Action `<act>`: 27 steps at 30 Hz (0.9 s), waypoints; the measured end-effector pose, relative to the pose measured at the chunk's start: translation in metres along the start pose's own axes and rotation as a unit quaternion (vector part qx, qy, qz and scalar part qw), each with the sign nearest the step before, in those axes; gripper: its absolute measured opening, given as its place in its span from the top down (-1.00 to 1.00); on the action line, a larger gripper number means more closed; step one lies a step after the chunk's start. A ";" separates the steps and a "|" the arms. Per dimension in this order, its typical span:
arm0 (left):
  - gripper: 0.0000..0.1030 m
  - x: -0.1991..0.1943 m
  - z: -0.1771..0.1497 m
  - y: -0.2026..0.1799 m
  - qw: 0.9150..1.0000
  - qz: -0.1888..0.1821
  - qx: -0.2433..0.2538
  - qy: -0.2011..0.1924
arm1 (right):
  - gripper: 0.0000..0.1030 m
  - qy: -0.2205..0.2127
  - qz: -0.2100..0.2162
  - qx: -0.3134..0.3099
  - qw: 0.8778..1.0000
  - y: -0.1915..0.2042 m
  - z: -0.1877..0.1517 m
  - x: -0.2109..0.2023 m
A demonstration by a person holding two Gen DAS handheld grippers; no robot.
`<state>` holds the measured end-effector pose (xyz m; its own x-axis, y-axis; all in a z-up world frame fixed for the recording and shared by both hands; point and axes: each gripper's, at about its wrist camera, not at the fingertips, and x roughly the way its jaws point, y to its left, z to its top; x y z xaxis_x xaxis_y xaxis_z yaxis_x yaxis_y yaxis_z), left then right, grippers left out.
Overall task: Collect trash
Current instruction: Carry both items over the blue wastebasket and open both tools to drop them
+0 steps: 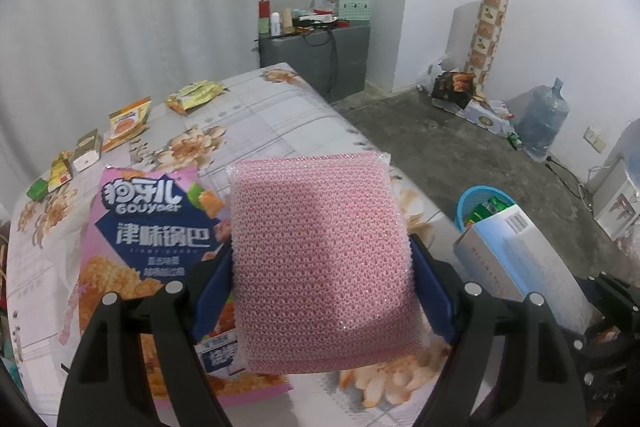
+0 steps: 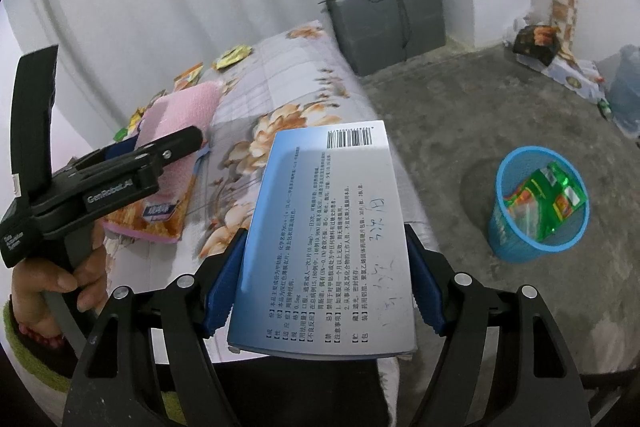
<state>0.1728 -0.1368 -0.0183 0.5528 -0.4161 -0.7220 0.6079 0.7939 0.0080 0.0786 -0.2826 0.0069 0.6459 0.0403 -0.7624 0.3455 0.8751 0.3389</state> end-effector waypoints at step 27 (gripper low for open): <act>-0.55 0.161 0.074 -0.301 0.954 -0.211 0.113 0.183 | -0.35 -0.039 -0.147 0.283 0.947 -0.269 -0.018 0.002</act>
<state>0.1207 -0.4754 -0.0858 0.0215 -0.4615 -0.8869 0.8621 0.4578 -0.2173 -0.0253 -0.5093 -0.0954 0.5068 -0.2198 -0.8336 0.8129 0.4437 0.3773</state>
